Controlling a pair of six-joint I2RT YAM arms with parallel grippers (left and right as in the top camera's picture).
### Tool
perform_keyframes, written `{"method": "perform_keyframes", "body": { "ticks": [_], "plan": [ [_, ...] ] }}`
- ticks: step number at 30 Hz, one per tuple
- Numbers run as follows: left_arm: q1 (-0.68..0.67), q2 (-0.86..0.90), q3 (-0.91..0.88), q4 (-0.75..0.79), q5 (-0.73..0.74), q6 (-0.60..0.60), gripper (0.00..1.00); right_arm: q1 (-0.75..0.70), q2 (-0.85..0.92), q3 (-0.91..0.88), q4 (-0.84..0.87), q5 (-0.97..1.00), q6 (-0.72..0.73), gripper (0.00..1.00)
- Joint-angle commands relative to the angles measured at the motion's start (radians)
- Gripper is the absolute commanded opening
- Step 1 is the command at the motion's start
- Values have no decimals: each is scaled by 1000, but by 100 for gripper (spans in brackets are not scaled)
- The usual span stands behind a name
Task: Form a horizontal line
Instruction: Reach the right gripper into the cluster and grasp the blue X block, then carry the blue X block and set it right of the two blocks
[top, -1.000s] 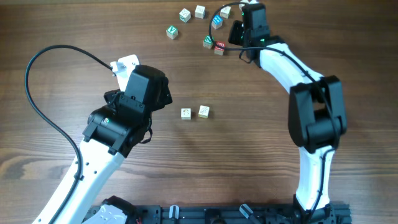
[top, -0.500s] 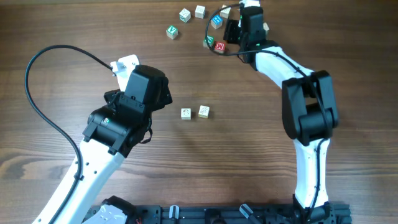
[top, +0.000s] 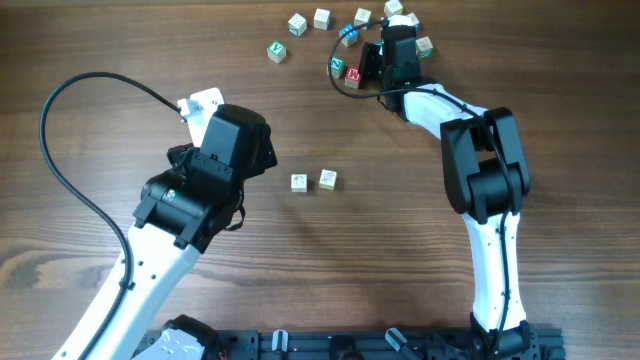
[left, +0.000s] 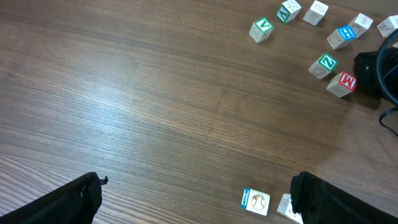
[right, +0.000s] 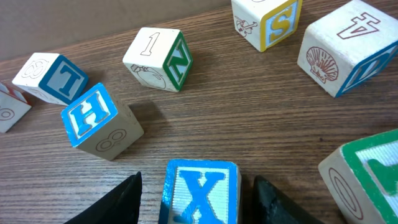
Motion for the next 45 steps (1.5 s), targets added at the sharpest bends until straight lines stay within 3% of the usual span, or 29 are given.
{"method": "perform_keyframes", "body": {
  "ticks": [1, 5, 13, 21, 29, 36, 40, 45],
  "plan": [
    [6, 2, 12, 2, -9, 8, 100, 7, 15, 4, 3, 25, 5, 52],
    [6, 2, 12, 2, -9, 8, 100, 7, 15, 5, -1, 24, 13, 38],
    [6, 2, 12, 2, -9, 8, 100, 6, -26, 5, -61, 24, 24, 27],
    [6, 2, 12, 2, -9, 8, 100, 6, -250, 5, -250, 24, -16, 27],
    [6, 2, 12, 2, -9, 8, 100, 7, -548, 5, -677, -62, -3, 27],
    [6, 2, 12, 2, -9, 8, 100, 8, -613, -3, -1055, -171, 138, 22],
    [6, 2, 12, 2, -9, 8, 100, 19, -608, -95, -1109, -176, 156, 22],
    [6, 2, 12, 2, -9, 8, 100, 94, -608, -286, -1011, -179, 235, 22]
  ]
}}
